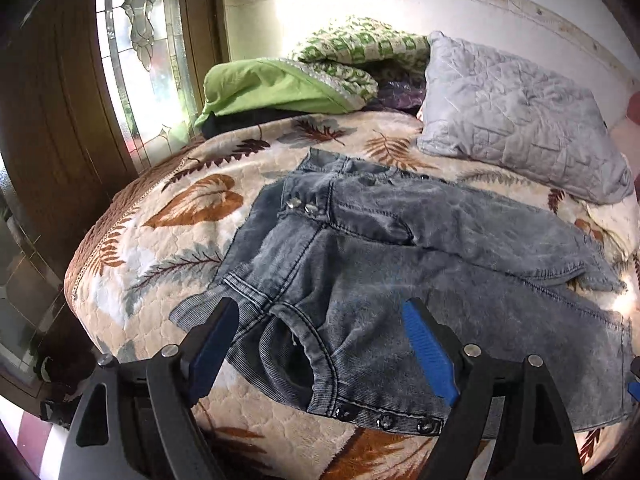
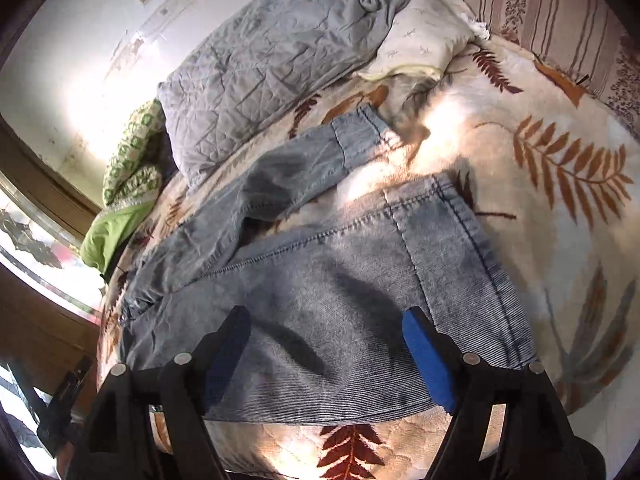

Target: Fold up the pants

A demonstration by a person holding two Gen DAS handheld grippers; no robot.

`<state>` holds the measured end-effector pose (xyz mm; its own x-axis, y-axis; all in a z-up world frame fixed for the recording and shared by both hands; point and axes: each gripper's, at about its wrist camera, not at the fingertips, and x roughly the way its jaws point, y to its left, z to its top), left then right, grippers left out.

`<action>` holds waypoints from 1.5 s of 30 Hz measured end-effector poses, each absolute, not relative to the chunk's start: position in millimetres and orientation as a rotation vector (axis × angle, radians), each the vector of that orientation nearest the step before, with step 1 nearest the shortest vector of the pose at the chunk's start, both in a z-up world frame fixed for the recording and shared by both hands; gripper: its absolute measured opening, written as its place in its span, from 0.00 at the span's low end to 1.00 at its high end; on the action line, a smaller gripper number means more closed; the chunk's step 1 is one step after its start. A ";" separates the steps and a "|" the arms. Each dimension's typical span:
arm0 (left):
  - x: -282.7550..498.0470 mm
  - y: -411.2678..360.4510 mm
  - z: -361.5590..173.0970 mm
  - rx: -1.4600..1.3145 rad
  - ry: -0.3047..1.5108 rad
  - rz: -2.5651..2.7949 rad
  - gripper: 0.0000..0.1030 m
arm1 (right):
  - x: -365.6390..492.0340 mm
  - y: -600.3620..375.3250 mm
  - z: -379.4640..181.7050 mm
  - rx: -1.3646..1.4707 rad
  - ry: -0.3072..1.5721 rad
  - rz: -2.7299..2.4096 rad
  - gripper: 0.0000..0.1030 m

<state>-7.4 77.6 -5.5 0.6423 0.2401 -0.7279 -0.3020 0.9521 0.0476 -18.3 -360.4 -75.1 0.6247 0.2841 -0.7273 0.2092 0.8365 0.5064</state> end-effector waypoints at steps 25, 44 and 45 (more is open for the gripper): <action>-11.1 100.8 -22.6 -0.179 0.841 0.260 0.84 | -16.9 -349.8 -99.1 0.570 0.985 0.048 0.85; 140.1 147.9 -36.6 -0.297 0.939 0.199 0.86 | 152.1 -452.7 -93.3 0.758 1.021 -0.004 0.56; 145.4 146.3 -40.0 -0.293 0.956 0.193 0.86 | 154.7 -449.7 -95.7 0.730 1.036 -0.016 0.35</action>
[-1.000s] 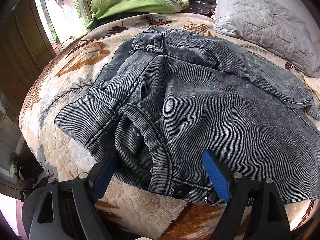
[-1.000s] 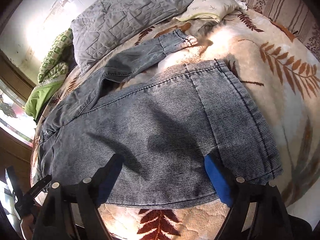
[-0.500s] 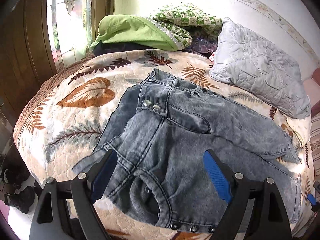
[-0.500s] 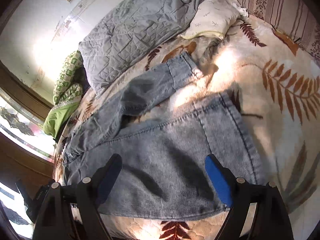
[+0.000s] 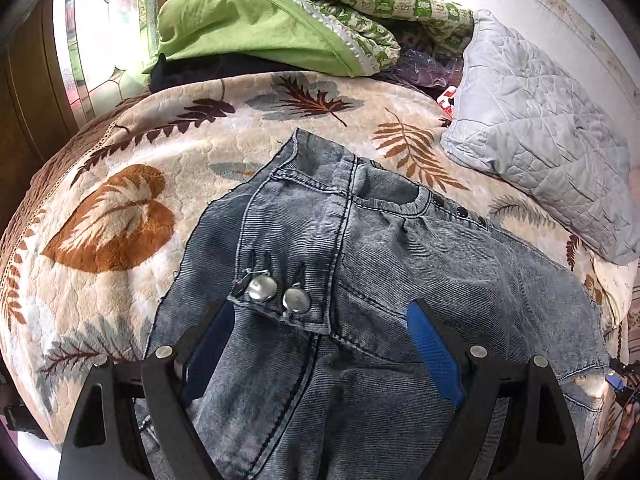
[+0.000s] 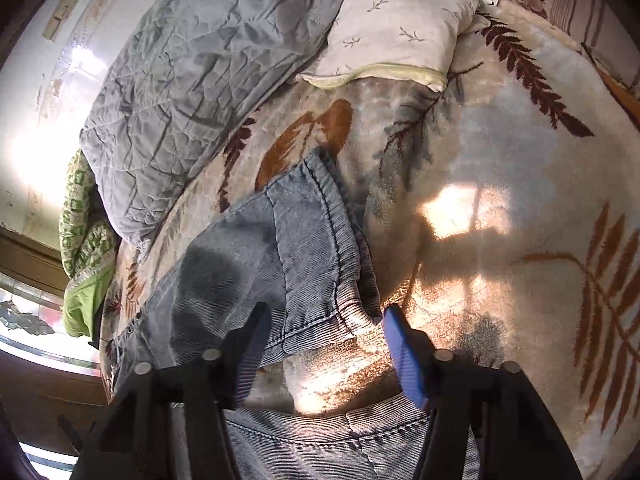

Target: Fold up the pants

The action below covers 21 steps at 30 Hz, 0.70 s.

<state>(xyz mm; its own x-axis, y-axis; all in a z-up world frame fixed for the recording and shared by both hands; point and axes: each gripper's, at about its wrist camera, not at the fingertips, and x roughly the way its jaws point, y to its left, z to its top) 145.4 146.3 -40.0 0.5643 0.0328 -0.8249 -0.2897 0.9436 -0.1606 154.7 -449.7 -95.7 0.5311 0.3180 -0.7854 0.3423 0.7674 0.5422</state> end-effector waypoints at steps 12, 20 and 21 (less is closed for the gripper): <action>169.3 156.5 -51.0 -0.283 1.044 0.208 0.86 | 138.3 -437.2 -108.9 0.384 1.166 -0.155 0.52; 207.7 193.7 -10.5 -0.357 0.942 0.121 0.86 | 172.5 -457.2 -36.1 0.497 0.903 -0.009 0.69; 218.2 199.1 -15.4 -0.393 0.960 0.091 0.86 | 189.0 -456.0 -37.7 0.495 0.915 0.011 0.69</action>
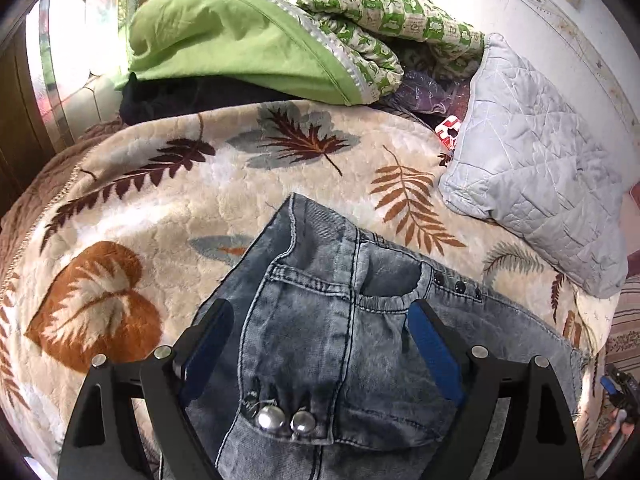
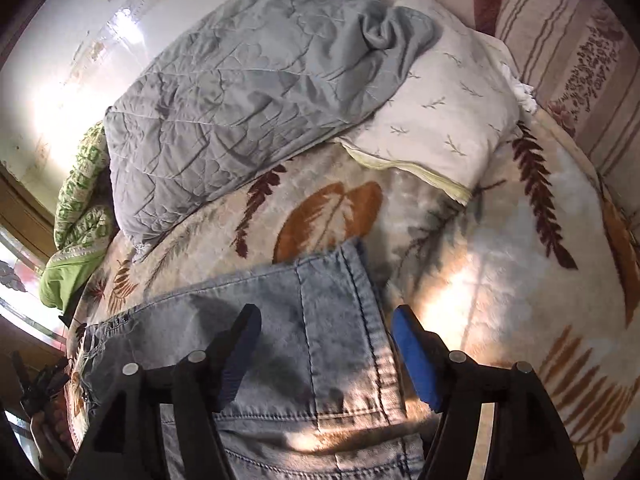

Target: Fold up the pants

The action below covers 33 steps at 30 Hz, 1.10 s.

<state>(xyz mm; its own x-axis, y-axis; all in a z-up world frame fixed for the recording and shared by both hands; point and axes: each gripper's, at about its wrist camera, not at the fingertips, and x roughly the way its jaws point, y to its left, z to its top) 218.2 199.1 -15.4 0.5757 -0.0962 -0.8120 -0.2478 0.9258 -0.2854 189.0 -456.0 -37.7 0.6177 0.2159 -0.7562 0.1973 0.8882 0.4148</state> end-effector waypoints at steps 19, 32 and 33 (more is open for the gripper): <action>321.4 234.2 -64.8 -0.651 1.085 -0.013 0.40 | 272.5 -452.0 -90.3 0.490 1.033 0.035 0.67; 333.0 222.4 -74.2 -0.545 1.111 0.066 0.03 | 293.2 -447.2 -105.3 0.404 1.105 -0.002 0.31; 331.6 221.7 -71.9 -0.531 1.109 0.079 0.02 | 292.6 -448.0 -104.1 0.399 1.099 -0.010 0.16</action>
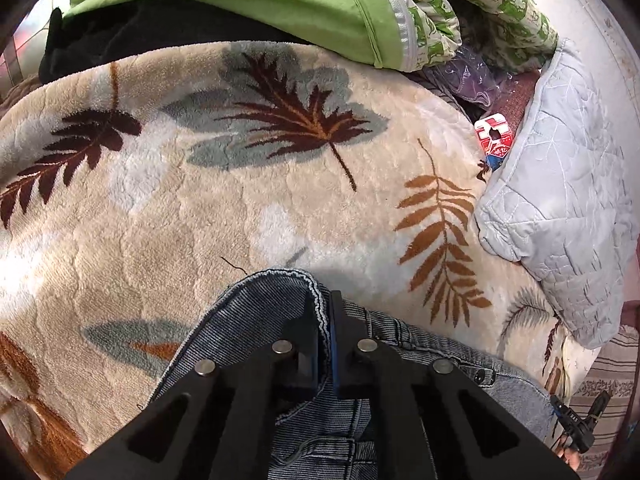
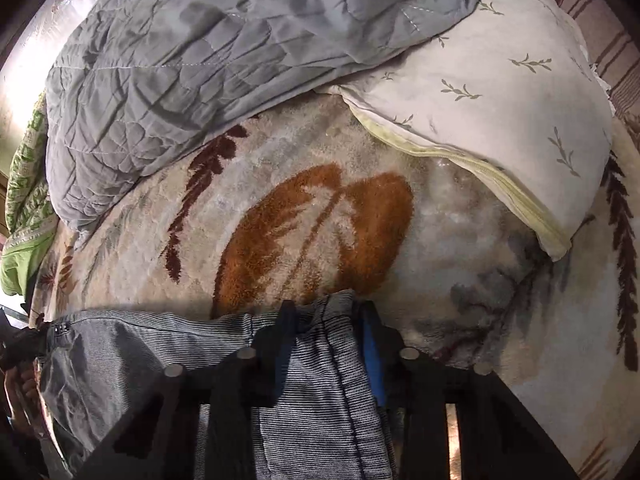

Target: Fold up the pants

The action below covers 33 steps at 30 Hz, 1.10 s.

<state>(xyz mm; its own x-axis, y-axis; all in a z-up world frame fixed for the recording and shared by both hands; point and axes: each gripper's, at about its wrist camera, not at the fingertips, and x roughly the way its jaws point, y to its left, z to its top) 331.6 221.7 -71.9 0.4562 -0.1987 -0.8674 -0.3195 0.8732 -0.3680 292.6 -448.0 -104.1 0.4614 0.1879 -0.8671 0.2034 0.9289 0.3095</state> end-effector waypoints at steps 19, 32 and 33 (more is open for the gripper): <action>64.9 234.4 50.8 -0.633 0.812 -0.054 0.02 | 72.2 -463.9 14.7 0.502 0.751 0.010 0.15; -16.0 266.8 -8.3 -0.646 0.986 0.199 0.45 | -70.8 -471.9 -98.5 0.608 1.076 -0.022 0.60; -15.6 260.4 2.9 -0.623 0.954 0.189 0.50 | -73.9 -475.5 -91.6 0.616 1.052 -0.037 0.62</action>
<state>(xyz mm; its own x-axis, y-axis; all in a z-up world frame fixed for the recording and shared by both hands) -15.6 260.4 2.9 0.5778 -0.1160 -0.8079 -0.4152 0.8104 -0.4133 -73.9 -475.5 -91.6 0.5115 0.2572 -0.8199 0.3146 0.8319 0.4572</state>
